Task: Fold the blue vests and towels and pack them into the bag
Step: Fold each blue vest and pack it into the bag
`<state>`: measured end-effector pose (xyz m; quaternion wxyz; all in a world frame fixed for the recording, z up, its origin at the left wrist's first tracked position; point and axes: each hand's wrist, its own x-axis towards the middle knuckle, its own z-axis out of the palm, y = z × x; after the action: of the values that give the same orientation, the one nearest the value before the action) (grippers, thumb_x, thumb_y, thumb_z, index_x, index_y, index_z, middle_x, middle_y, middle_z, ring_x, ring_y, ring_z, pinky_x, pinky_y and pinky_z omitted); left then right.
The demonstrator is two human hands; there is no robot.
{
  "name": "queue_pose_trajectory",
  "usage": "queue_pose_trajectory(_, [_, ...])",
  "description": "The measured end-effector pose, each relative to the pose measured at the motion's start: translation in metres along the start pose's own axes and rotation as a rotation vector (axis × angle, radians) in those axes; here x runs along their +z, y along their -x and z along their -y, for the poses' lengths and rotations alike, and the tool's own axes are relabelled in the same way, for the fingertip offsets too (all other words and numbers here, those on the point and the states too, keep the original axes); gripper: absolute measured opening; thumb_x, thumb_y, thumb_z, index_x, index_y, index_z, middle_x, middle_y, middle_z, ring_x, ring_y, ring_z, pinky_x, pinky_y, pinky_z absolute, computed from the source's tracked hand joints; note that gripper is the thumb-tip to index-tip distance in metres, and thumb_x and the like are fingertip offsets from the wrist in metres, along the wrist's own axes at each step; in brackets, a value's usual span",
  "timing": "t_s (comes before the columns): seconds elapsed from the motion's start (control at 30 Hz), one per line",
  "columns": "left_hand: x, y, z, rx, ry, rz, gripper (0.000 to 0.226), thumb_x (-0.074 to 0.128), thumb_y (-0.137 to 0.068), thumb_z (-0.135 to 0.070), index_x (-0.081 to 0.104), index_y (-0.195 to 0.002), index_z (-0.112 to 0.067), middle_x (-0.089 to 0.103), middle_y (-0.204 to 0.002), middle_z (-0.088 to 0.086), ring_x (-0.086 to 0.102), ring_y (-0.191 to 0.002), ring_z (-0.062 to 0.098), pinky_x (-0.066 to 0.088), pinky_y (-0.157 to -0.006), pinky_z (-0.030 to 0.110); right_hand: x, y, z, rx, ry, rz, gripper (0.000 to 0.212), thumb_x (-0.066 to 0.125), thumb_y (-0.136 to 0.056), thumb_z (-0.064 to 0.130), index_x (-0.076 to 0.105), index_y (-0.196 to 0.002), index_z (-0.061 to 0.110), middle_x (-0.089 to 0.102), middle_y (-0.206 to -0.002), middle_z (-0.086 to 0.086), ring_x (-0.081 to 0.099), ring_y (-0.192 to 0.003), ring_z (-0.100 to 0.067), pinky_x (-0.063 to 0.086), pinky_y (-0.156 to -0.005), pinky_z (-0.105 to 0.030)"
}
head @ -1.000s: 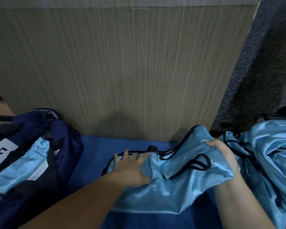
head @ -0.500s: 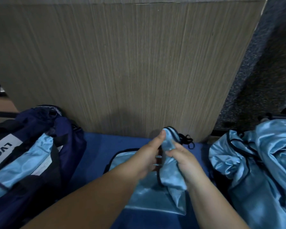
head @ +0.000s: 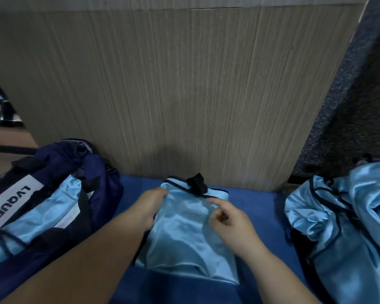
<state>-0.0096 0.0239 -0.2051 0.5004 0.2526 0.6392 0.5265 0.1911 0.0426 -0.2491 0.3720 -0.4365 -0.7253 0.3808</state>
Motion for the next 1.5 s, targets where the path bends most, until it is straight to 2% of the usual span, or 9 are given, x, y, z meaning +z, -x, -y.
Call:
queue_pose_trajectory(0.2, [-0.041,-0.034,0.020,0.088,-0.665,-0.160,0.018,0.052,-0.087,-0.014,0.056,-0.103,-0.007,0.062,-0.095,0.016,0.057,-0.078,0.024,0.047,-0.069,0.037,0.004,0.006,-0.009,-0.103,0.597,0.225,0.055,0.054,-0.088,0.027,0.045,-0.142,0.036,0.042,-0.135,0.017,0.028,-0.130,-0.007,0.022,-0.109,-0.017])
queue_pose_trajectory(0.33, [-0.027,-0.027,0.036,0.507,-1.107,-0.305,0.050,0.062,-0.088,-0.034,0.047,-0.134,-0.022,0.050,-0.134,0.001,0.041,-0.126,0.027,0.036,-0.101,0.038,0.006,0.006,-0.007,-0.074,0.695,0.325,0.055,0.052,-0.091,0.033,0.039,-0.145,0.034,0.038,-0.141,0.010,0.025,-0.135,-0.014,0.021,-0.113,-0.028])
queue_pose_trajectory(0.5, [0.012,-0.004,0.060,0.821,-1.250,0.048,0.040,0.053,-0.088,-0.047,0.055,-0.125,-0.032,0.048,-0.131,-0.015,0.036,-0.127,0.015,0.024,-0.102,0.032,0.013,0.006,-0.011,-0.080,0.862,0.356,0.046,0.047,-0.093,0.033,0.048,-0.139,0.028,0.042,-0.138,0.001,0.028,-0.134,-0.022,0.026,-0.108,-0.036])
queue_pose_trajectory(0.87, [0.028,0.001,0.080,0.763,-1.297,0.189,0.039,0.043,-0.096,-0.037,0.045,-0.134,-0.037,0.044,-0.139,-0.016,0.030,-0.134,0.010,0.018,-0.112,0.039,0.019,0.009,-0.015,-0.093,0.953,0.355,0.041,0.040,-0.098,0.033,0.047,-0.137,0.023,0.042,-0.133,-0.003,0.031,-0.130,-0.023,0.027,-0.103,-0.039])
queue_pose_trajectory(1.07, [-0.016,-0.021,0.073,0.430,-1.607,0.306,0.070,0.024,-0.090,-0.072,0.004,-0.152,-0.046,-0.005,-0.161,-0.020,-0.015,-0.148,0.011,-0.015,-0.114,0.056,0.014,0.013,-0.020,-0.079,0.895,0.403,0.051,0.035,-0.100,0.031,0.027,-0.150,0.030,0.029,-0.151,0.005,0.018,-0.140,-0.016,0.019,-0.112,-0.041])
queue_pose_trajectory(1.2, [-0.060,-0.036,0.070,0.533,-1.488,0.301,0.100,-0.002,-0.063,-0.095,0.012,-0.150,-0.048,0.001,-0.154,-0.027,-0.009,-0.147,0.007,-0.004,-0.119,0.050,0.008,0.018,-0.021,-0.081,0.872,0.435,0.056,0.033,-0.102,0.032,0.012,-0.155,0.033,0.022,-0.158,0.008,0.013,-0.145,-0.013,0.015,-0.115,-0.041])
queue_pose_trajectory(1.27, [-0.075,-0.036,0.071,0.700,-1.458,0.241,0.094,0.003,-0.071,-0.090,0.036,-0.145,-0.042,0.023,-0.150,-0.024,0.014,-0.146,0.012,0.014,-0.118,0.044,0.005,0.020,-0.021,-0.068,0.825,0.437,0.058,0.035,-0.103,0.030,0.011,-0.155,0.033,0.024,-0.158,0.007,0.015,-0.145,-0.014,0.014,-0.115,-0.038])
queue_pose_trajectory(1.4, [-0.086,-0.023,0.076,0.887,-1.204,0.126,0.016,0.054,-0.087,-0.038,0.066,-0.096,-0.034,0.061,-0.105,-0.012,0.050,-0.103,0.009,0.036,-0.093,0.025,-0.009,0.020,-0.035,0.000,0.607,0.363,0.039,0.043,-0.097,0.020,0.043,-0.132,0.036,0.050,-0.136,0.008,0.044,-0.125,-0.021,0.036,-0.105,-0.034])
queue_pose_trajectory(1.5, [-0.086,-0.010,0.074,0.734,-1.065,0.206,0.034,0.069,-0.086,-0.008,0.063,-0.079,-0.041,0.062,-0.090,-0.009,0.054,-0.083,-0.003,0.038,-0.074,0.005,-0.015,0.021,-0.044,-0.068,0.575,0.352,0.030,0.045,-0.091,0.004,0.060,-0.104,0.028,0.053,-0.128,0.014,0.049,-0.121,-0.015,0.039,-0.101,-0.028])
